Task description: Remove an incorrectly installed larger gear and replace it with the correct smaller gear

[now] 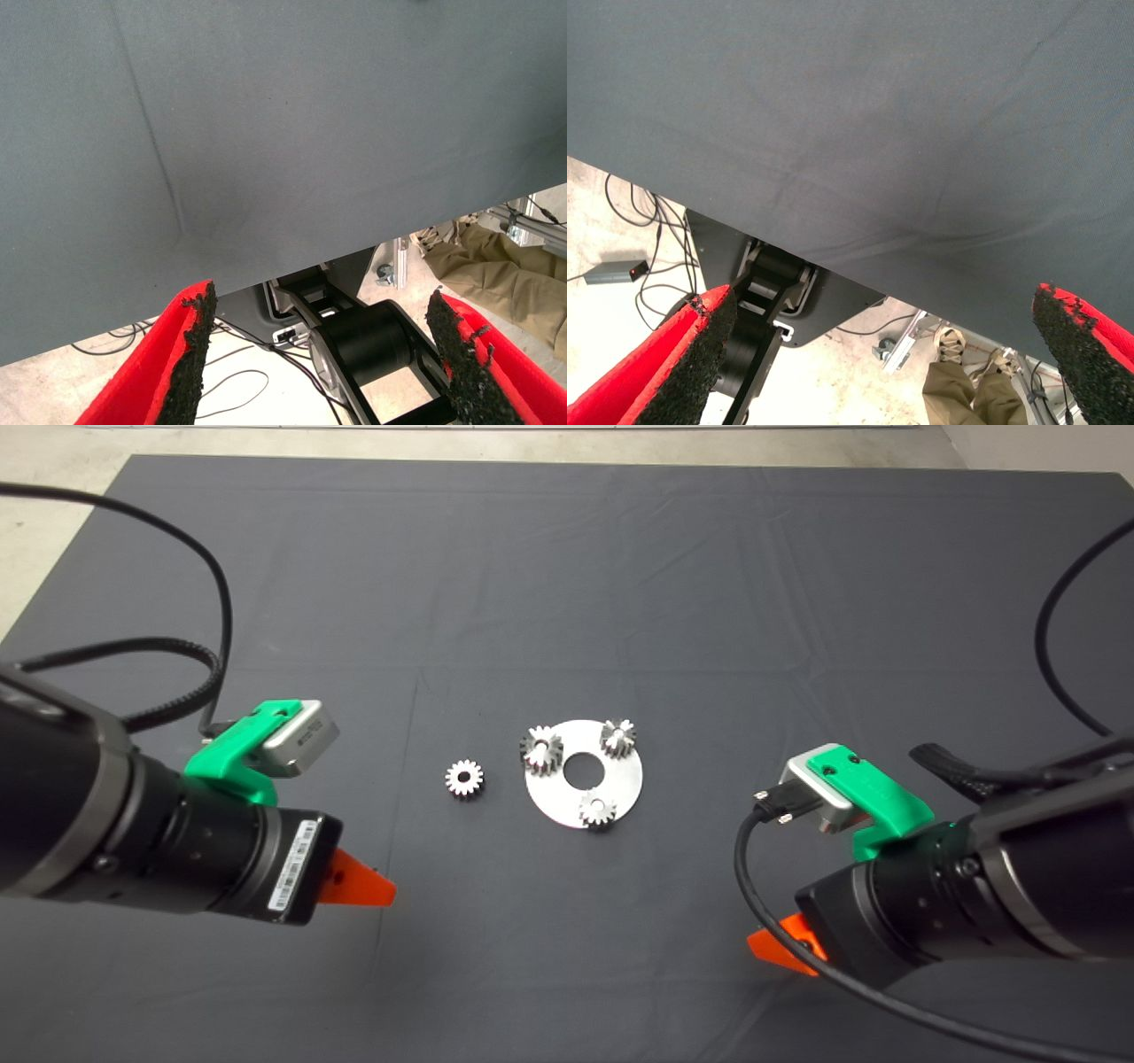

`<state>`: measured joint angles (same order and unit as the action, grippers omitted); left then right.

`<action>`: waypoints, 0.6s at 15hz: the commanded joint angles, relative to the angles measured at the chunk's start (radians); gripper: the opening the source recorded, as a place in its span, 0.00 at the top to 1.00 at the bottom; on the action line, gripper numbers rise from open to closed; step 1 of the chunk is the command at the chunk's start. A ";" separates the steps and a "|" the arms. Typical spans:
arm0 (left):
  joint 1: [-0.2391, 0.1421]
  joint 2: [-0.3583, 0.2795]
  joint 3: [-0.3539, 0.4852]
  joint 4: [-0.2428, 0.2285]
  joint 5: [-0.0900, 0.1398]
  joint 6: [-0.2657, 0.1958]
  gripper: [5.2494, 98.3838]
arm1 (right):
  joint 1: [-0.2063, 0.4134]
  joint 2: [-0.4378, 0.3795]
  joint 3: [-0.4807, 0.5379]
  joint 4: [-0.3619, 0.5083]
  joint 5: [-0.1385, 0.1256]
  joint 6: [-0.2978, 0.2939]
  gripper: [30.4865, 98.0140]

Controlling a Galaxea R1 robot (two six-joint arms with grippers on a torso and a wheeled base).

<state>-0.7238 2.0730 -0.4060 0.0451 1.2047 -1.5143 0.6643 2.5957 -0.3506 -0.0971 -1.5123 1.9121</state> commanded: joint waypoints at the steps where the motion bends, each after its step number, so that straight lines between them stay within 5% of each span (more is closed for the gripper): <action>1: -0.013 0.034 -0.027 -0.013 0.001 -0.004 0.42 | 0.009 -0.006 0.003 0.023 -0.008 0.007 0.14; 3: -0.013 0.151 -0.114 0.000 0.012 0.000 0.42 | -0.034 -0.079 0.003 0.022 -0.082 0.004 0.14; 5: -0.009 0.235 -0.221 0.019 0.035 0.050 0.42 | -0.121 -0.192 0.000 0.018 -0.095 -0.020 0.14; 9: 0.059 0.324 -0.357 0.042 0.036 0.108 0.42 | -0.196 -0.536 0.000 0.008 -0.094 -0.243 0.14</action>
<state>-0.7191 2.3123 -0.6578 0.0520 1.2214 -1.4536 0.5442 2.3698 -0.3511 -0.0974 -1.5249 1.8628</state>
